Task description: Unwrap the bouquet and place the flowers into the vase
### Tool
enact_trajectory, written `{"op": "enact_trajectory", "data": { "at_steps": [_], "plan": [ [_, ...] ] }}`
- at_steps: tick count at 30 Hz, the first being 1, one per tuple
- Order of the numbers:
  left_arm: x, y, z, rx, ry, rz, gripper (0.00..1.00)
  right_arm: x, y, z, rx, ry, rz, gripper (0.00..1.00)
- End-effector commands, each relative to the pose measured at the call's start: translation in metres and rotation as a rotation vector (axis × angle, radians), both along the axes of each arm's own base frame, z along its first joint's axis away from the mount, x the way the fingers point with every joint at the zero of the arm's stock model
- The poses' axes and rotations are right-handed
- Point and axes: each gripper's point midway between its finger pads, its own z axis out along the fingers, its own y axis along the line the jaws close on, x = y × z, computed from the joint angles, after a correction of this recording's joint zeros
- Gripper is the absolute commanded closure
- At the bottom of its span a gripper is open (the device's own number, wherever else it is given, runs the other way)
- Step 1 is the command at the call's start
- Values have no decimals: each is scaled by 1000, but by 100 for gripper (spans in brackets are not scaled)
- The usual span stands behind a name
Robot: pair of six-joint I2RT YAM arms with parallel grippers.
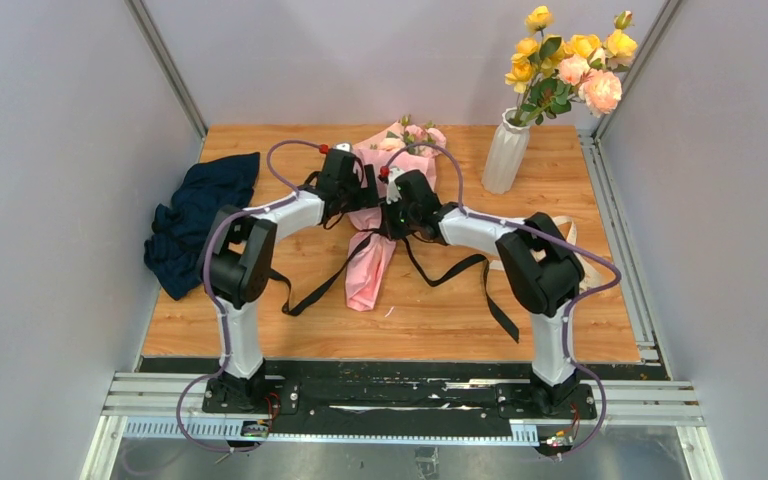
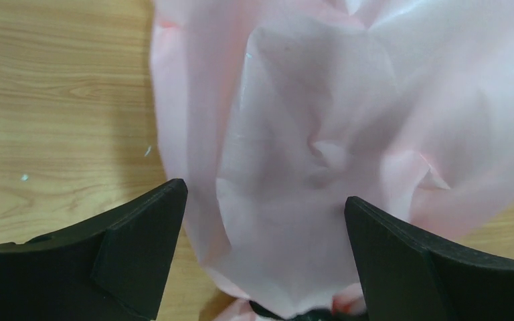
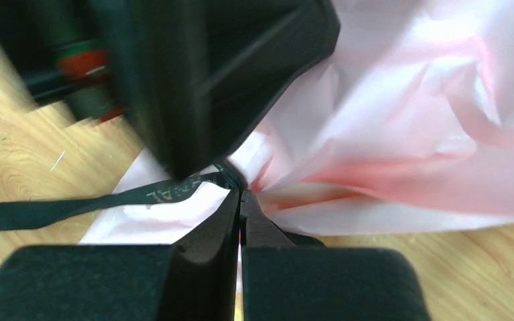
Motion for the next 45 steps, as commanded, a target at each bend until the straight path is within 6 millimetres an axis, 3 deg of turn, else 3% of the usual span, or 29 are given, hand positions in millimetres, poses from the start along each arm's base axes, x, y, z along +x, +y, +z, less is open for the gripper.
{"op": "enact_trajectory", "data": {
  "at_steps": [1,4,8,16,28,30,34,37,45],
  "plan": [
    [11,-12,-34,10,36,-31,0,-23,0,28,53,-33,4,100],
    [12,-15,-60,21,92,-28,0,-32,0,40,67,-58,8,100],
    [10,-14,-76,28,119,-13,0,-42,2,48,73,-59,22,100],
    [12,-3,-82,88,136,5,0,-53,-2,56,81,-61,22,100],
    [19,-15,-84,44,150,-3,0,-107,-40,54,57,-71,-3,99],
    [19,-16,-86,38,155,-3,0,-108,-45,48,36,-72,-12,85],
    [18,-15,-83,37,149,-3,0,-107,-49,36,-3,-46,-27,78],
    [17,-12,-78,54,142,-3,0,-106,-46,33,5,-42,-20,63],
    [9,-11,-67,40,130,-12,0,-86,-45,10,-74,-43,-47,59]
  ]
}}
